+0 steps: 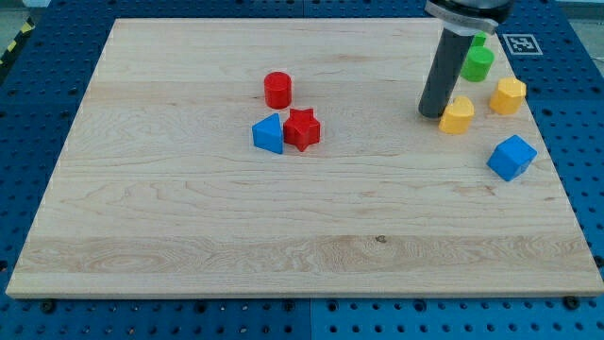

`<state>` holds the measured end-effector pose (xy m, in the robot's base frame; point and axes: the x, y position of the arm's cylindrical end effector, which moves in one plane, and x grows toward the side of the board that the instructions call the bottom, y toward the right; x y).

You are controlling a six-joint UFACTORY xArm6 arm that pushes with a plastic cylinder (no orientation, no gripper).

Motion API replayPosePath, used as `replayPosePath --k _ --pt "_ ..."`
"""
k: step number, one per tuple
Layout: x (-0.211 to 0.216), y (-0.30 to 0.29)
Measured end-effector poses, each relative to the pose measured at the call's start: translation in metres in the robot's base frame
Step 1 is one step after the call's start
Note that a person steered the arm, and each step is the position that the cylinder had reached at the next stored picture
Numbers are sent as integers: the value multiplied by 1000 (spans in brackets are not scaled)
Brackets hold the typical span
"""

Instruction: Push the heart to the bottom left of the hexagon

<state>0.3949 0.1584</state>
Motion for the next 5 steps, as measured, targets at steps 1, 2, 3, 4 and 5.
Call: replayPosePath --k 1,2,3,4,5 --pt "2 -1" --pt "2 2" --pt "3 18" --pt "7 31" --pt "17 36"
